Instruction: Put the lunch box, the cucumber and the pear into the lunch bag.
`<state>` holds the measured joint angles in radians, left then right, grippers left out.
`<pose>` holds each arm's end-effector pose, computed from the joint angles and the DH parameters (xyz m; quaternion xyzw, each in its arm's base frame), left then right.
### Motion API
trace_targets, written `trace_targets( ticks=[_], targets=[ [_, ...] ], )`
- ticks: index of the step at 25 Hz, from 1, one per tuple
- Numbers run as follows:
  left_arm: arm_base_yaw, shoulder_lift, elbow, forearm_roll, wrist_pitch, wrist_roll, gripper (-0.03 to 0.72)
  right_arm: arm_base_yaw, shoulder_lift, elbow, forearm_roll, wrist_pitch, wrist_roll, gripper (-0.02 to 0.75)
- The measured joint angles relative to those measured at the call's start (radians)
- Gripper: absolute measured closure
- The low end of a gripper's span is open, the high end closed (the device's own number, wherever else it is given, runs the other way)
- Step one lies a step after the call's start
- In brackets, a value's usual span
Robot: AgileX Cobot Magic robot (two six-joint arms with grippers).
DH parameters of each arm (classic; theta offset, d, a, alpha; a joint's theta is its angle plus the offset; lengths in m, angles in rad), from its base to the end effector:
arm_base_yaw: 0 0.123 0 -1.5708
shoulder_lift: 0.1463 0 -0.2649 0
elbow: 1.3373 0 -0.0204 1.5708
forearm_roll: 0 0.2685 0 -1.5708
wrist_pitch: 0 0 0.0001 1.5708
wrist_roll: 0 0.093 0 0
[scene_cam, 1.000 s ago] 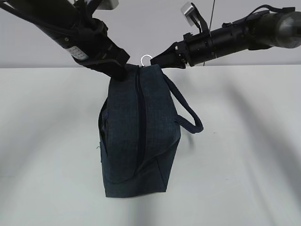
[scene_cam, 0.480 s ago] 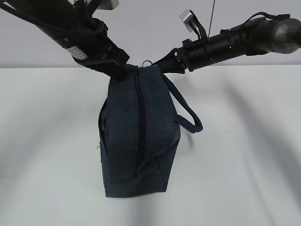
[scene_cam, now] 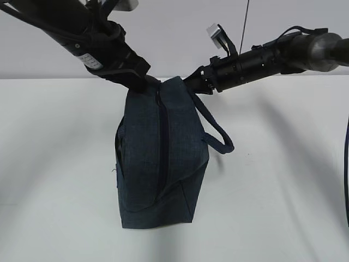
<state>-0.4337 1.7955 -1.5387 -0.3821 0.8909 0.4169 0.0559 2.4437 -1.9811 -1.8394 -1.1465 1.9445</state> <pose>0.3610 -0.1969 0.2686 0.3207 0.8977 -0.1751 0.2463 0.5050 0.1101 0.1474 -0.2751 0.7825 0.4593 0.3179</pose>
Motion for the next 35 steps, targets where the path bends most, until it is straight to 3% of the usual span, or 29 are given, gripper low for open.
trace_targets(
  ticks=[20, 29, 32, 35],
  targets=[
    [-0.002, -0.006, 0.001, -0.021, 0.008, 0.026, 0.659, -0.011, 0.028, -0.004, 0.0, 0.093, 0.0, 0.738],
    [-0.002, -0.007, 0.001, -0.021, 0.028, 0.027, 0.659, -0.011, 0.028, -0.102, 0.0, 0.093, 0.055, 0.736],
    [-0.002, -0.007, 0.001, -0.02, 0.038, 0.027, 0.659, -0.011, 0.028, -0.145, 0.0, 0.09, 0.073, 0.69],
    [-0.002, -0.007, 0.001, -0.019, 0.043, 0.028, 0.659, -0.011, 0.028, -0.175, 0.0, 0.075, 0.082, 0.581]
  ],
)
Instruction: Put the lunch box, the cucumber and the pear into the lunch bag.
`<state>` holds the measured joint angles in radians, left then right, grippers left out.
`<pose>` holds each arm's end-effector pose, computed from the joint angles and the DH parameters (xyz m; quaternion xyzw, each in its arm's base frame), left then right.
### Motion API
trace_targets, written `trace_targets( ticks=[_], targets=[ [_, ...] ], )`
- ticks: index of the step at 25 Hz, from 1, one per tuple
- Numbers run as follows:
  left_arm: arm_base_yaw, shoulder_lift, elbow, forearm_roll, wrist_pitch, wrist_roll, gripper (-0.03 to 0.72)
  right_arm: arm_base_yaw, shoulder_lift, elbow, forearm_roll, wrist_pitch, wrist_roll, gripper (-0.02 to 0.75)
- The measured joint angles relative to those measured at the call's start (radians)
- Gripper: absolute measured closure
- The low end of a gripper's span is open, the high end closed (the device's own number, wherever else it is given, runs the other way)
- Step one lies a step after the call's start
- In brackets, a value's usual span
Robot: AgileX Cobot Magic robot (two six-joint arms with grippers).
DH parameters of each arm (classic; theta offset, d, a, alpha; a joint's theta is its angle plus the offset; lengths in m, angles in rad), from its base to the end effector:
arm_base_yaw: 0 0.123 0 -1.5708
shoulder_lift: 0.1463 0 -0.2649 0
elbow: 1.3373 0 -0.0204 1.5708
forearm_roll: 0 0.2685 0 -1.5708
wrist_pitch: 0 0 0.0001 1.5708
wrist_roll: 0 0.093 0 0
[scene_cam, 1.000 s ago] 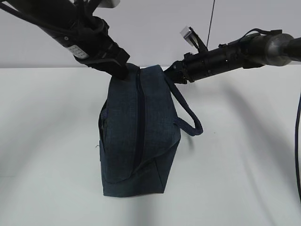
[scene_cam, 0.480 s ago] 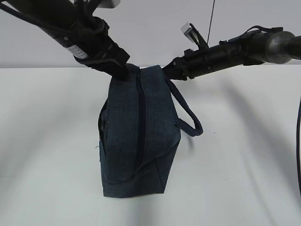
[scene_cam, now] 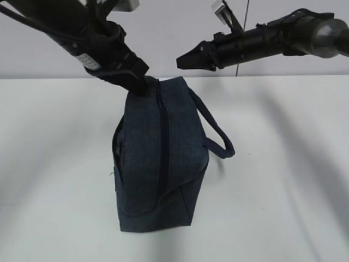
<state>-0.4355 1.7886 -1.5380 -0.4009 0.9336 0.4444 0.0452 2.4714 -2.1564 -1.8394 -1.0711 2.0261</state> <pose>0.3557 -0.1977 0.2700 0.3355 0.8949 -0.1823 0.2308 0.5300 0.1027 0.1836 -0.2518 0.7773 0.4322 0.3816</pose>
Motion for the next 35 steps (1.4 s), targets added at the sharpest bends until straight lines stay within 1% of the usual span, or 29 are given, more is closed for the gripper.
trace_targets(
  ticks=[4, 7, 10, 17, 20, 24, 26, 31, 35],
  targets=[
    [0.0, 0.0, 0.0, 0.001, -0.001, 0.0, 0.659, 0.0, 0.0, -0.011, 0.0, -0.024, 0.008, 0.419],
    [0.0, 0.0, 0.0, 0.002, -0.006, 0.002, 0.659, 0.0, 0.0, -0.012, 0.0, -0.031, 0.021, 0.368],
    [0.0, 0.0, 0.0, 0.002, -0.025, 0.002, 0.659, 0.0, 0.0, -0.013, 0.0, -0.043, 0.029, 0.356],
    [-0.001, 0.001, 0.0, 0.014, -0.095, 0.0, 0.653, 0.0, 0.0, -0.013, 0.0, -0.095, 0.036, 0.353],
    [-0.002, 0.002, 0.0, 0.066, -0.119, 0.0, 0.65, 0.0, 0.0, -0.013, 0.0, -0.105, 0.038, 0.353],
    [-0.003, 0.012, 0.0, 0.191, -0.157, 0.0, 0.649, -0.002, 0.0, -0.013, 0.0, -0.108, 0.038, 0.351],
    [-0.003, 0.028, 0.0, 0.232, -0.176, 0.0, 0.649, -0.002, 0.0, -0.013, 0.0, -0.108, 0.038, 0.35],
    [-0.003, 0.049, 0.0, 0.248, -0.202, 0.005, 0.649, -0.002, 0.0, -0.013, 0.0, -0.108, 0.038, 0.348],
    [-0.008, 0.049, 0.0, 0.242, -0.195, 0.065, 0.651, -0.008, 0.0, -0.013, 0.0, -0.108, 0.038, 0.347]
  ],
)
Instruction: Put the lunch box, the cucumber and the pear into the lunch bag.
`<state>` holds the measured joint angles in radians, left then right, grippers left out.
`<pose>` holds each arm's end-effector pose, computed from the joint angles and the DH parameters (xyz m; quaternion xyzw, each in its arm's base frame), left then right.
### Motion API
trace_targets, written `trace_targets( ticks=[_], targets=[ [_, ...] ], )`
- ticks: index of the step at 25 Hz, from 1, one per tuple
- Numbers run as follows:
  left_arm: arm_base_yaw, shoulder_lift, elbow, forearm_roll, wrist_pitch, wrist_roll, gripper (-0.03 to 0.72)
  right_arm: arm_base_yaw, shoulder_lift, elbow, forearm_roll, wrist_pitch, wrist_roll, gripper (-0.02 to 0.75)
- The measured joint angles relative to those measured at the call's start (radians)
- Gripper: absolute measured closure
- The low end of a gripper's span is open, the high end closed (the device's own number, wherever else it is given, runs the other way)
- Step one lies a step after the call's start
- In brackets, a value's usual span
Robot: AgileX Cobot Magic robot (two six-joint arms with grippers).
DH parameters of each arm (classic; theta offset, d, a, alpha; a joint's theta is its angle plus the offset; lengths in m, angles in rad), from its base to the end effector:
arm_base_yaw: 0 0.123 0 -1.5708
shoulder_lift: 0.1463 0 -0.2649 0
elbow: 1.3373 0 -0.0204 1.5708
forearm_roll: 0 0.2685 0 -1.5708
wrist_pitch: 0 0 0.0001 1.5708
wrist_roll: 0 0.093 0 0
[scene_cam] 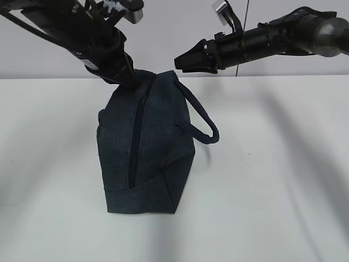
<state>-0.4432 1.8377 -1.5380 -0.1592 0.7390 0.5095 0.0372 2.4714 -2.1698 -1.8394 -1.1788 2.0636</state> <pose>0.3817 -0.1922 0.2539 0.4001 0.8619 -0.0588 0.3059 0.5226 0.1023 0.1885 -0.2657 0.7680 0.4668 0.3488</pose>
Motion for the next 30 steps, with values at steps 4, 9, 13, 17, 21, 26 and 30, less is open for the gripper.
trace_targets(
  ticks=[4, 9, 13, 17, 21, 26, 30],
  targets=[
    [-0.022, 0.0, 0.0, -0.048, 0.016, 0.128, 0.652, -0.025, 0.0, 0.0, 0.0, -0.001, 0.0, 0.325],
    [-0.054, 0.0, 0.0, -0.173, 0.053, 0.318, 0.652, -0.056, 0.0, 0.0, 0.0, -0.018, 0.0, 0.288],
    [-0.067, 0.0, 0.0, -0.258, 0.084, 0.409, 0.655, -0.068, 0.0, 0.0, 0.0, -0.019, 0.002, 0.284],
    [-0.071, 0.0, 0.0, -0.304, 0.118, 0.447, 0.655, -0.068, 0.0, 0.0, 0.0, -0.022, 0.002, 0.283],
    [-0.071, -0.007, 0.0, -0.354, 0.176, 0.497, 0.655, -0.068, 0.0, 0.007, 0.0, -0.022, 0.002, 0.283],
    [-0.072, -0.038, 0.0, -0.395, 0.23, 0.533, 0.655, -0.068, 0.0, 0.051, 0.0, -0.022, 0.004, 0.283],
    [-0.072, -0.045, 0.0, -0.398, 0.255, 0.536, 0.655, -0.07, 0.0, 0.059, 0.0, -0.022, 0.015, 0.283]
  ],
)
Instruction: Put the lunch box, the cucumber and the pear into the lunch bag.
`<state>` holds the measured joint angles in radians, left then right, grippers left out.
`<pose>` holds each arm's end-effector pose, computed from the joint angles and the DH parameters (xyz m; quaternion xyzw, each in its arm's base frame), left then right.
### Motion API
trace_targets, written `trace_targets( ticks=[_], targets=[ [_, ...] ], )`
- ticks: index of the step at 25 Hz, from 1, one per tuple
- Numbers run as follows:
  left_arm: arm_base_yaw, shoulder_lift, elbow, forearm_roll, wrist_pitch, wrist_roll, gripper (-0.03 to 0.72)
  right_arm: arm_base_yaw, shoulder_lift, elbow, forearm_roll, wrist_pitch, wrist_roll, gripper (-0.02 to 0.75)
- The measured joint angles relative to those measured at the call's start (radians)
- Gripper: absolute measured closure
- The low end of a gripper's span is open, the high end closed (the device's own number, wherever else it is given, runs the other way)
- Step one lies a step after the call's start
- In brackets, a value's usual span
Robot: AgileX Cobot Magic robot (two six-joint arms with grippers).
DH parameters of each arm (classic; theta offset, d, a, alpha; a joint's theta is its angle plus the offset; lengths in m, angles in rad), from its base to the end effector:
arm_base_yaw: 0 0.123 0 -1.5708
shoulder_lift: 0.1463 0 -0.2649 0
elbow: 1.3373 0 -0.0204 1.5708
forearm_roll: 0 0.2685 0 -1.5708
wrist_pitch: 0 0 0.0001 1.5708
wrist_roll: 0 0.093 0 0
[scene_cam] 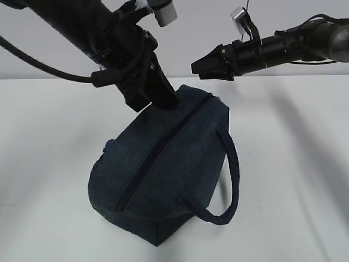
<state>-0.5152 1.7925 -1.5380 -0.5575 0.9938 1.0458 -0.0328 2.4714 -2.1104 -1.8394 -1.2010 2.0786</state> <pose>0.3298 -0.2342 0.2719 0.5912 0.7393 -0.1961 0.2559 0.5221 0.0665 0.1713 -0.2246 0.7858 0.4709 0.3321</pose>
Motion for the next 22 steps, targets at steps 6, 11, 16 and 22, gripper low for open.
trace_targets(
  ticks=[6, 11, 16, 22],
  targets=[
    [-0.001, 0.0, 0.0, 0.054, -0.02, 0.0, 0.655, -0.01, 0.0, 0.0, 0.0, 0.0, 0.034, 0.283],
    [-0.001, 0.0, 0.0, 0.072, -0.037, 0.0, 0.655, -0.037, 0.0, 0.028, 0.0, 0.0, 0.059, 0.283],
    [-0.001, 0.001, 0.0, 0.076, -0.042, 0.0, 0.655, -0.052, 0.0, 0.073, 0.0, 0.0, 0.063, 0.309],
    [-0.001, 0.003, 0.0, 0.08, -0.053, 0.0, 0.655, -0.076, 0.0, 0.078, 0.0, 0.0, 0.112, 0.342]
  ],
)
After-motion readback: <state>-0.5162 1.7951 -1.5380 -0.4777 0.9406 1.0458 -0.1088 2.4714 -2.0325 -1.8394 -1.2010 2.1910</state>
